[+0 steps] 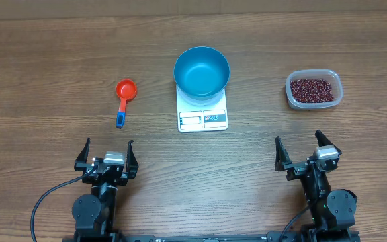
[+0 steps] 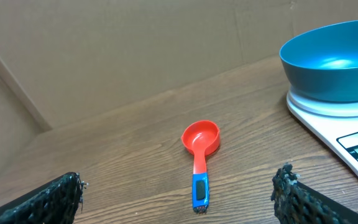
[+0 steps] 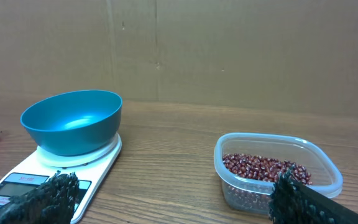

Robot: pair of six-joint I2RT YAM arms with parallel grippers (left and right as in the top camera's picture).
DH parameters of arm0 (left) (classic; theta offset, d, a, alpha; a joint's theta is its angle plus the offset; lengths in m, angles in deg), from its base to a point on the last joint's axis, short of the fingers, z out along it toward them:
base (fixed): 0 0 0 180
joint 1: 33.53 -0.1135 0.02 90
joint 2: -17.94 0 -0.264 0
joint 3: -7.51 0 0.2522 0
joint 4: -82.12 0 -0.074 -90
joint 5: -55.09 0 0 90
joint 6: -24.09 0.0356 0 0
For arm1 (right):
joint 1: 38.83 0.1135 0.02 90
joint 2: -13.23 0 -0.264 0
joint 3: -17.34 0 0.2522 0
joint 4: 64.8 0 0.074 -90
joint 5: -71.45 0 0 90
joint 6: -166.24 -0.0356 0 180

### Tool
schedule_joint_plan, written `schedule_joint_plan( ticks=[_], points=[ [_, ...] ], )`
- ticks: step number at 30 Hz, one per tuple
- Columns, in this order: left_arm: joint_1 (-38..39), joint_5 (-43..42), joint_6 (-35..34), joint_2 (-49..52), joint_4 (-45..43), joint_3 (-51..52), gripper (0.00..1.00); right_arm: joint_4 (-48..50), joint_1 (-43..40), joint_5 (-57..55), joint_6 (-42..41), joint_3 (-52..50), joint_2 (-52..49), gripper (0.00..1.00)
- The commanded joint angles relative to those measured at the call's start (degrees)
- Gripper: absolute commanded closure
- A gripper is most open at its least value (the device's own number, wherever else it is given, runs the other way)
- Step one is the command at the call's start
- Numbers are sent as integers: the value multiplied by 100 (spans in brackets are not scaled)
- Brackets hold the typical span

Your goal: Scoop item into bowl and weigh 150g on scale

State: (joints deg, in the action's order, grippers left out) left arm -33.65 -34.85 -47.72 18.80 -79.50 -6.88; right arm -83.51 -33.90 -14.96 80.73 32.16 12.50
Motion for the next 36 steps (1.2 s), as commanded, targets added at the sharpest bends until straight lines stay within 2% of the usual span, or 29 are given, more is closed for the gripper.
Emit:
schedule_joint_plan(
  ticks=[1,8,15,28,36],
  points=[
    [-24,-2,66,-59,-20,35,0,35,26,-57,-31,-61,57,0],
    [-24,-13,39,-61,-26,35,0,35,26,-57,-31,-61,57,0],
    [-24,-306,-621,-59,-179,35,0,35,26,-57,-31,-61,57,0],
    [-24,-455,-704,-59,-188,-103,0,35,26,-57,-31,-61,57,0],
    [-24,-457,-1241,-55,-188,-160,0,35,26,-57,-31,-61,57,0]
  ],
)
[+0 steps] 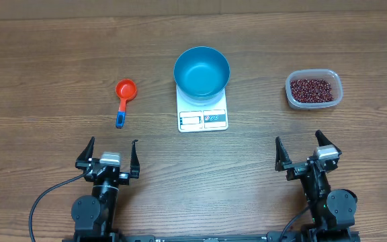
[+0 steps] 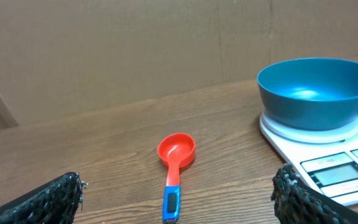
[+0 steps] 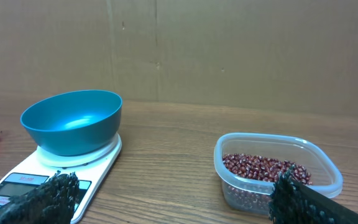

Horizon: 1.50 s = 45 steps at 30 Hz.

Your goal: Scoop item into bowl and weigh 150g on scale

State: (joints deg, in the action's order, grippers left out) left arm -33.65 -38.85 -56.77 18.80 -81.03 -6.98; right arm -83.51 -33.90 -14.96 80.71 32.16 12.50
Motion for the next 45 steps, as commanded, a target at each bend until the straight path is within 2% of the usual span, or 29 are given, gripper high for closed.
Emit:
schedule_joint_plan(
  ticks=[1,20,25,36,42,45],
  points=[
    [-24,-57,-365,-55,-35,-155,0,35,26,-57,-28,-61,57,0],
    [-24,-57,-535,-44,470,-691,0,35,26,-57,-28,-61,57,0],
    [-24,-57,-535,247,592,-920,0,35,26,-57,-28,-61,57,0],
    [-24,-240,-555,1827,603,-1792,0,35,26,-57,-28,-61,57,0],
    [-26,-487,-654,2959,874,-2651,0,35,26,-57,-28,-61,57,0],
    [-28,-675,-664,3790,1276,-3373,1,35,26,-57,-28,-61,57,0]
  ],
)
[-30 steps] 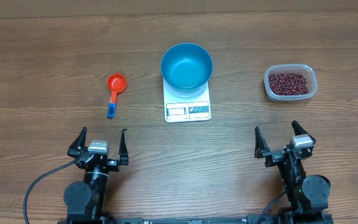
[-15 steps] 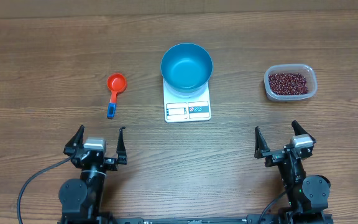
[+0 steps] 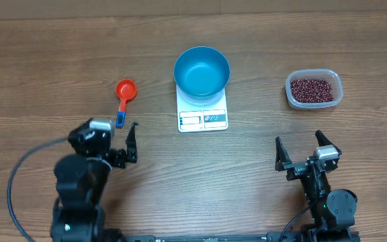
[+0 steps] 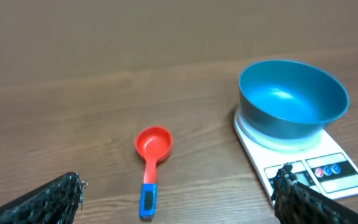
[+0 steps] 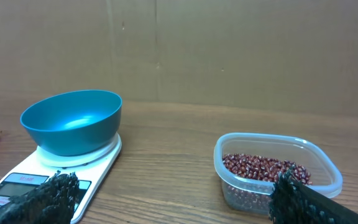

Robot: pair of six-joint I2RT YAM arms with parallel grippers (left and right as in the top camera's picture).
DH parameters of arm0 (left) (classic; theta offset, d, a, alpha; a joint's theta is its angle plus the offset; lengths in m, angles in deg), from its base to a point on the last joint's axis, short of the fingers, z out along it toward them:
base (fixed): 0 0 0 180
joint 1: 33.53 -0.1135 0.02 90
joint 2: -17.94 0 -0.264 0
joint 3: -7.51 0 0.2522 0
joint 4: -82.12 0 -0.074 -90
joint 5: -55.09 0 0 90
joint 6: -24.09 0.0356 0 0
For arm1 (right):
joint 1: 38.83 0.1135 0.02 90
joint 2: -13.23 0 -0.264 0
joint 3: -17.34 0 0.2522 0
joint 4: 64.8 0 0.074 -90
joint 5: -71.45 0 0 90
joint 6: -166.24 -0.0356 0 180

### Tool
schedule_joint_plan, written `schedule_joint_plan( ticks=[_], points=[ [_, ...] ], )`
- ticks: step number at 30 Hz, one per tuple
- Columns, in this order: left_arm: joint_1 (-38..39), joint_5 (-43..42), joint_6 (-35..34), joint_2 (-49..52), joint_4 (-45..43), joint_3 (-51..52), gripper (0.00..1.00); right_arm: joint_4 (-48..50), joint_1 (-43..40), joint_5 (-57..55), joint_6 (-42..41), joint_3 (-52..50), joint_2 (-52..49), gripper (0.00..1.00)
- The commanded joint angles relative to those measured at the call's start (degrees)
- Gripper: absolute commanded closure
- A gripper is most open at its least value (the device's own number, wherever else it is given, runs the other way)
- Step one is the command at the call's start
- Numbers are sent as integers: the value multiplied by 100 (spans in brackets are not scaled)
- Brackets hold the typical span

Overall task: Scoop item into bowl and weigh 150g on scale
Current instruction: 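Reach the left gripper forward to the red scoop's cup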

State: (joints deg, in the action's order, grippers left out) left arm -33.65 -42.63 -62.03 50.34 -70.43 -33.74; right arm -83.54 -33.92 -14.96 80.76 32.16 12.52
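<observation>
A red scoop with a blue handle lies on the table left of the scale, also visible from above in the left wrist view. A blue bowl stands empty on the white scale. My left gripper hovers open just short of the scoop's handle end, nothing between its fingers. A clear tub of red beans sits at the far right. My right gripper stands open near the table's front edge, facing the tub and the bowl.
The wooden table is backed by a brown cardboard wall. The scale's display and buttons face the near side. A black cable loops off the left arm.
My left arm has risen and moved forward toward the scoop, and its camera now looks down on the scoop and the bowl from higher up. The right arm has not moved.
Both grippers stood open and low near the front edge. Then the left one had turned slightly right, bringing the bowl and scale further into its view. Now it is raised and close behind the scoop's handle. Scoop, bowl and beans have stayed put.
</observation>
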Motion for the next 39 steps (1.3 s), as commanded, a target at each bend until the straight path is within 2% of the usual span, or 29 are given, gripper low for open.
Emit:
schedule_joint_plan(
  ticks=[1,14,20,23,32,39],
  points=[
    [-28,-343,-136,861,361,-914,0,37,28,-57,-33,-61,55,0],
    [-55,-645,-131,3816,2752,-3956,0,37,28,-57,-33,-61,55,0],
    [-400,-1659,-109,4929,3689,-5095,0,37,28,-57,-33,-61,55,0],
    [-575,-1784,-133,5545,4197,-5650,0,37,28,-57,-33,-61,55,0],
    [-588,-1709,52,6140,3801,-5720,1,37,28,-57,-33,-61,55,0],
    [-588,-1226,129,6422,3340,-5720,0,37,28,-57,-33,-61,55,0]
  ],
)
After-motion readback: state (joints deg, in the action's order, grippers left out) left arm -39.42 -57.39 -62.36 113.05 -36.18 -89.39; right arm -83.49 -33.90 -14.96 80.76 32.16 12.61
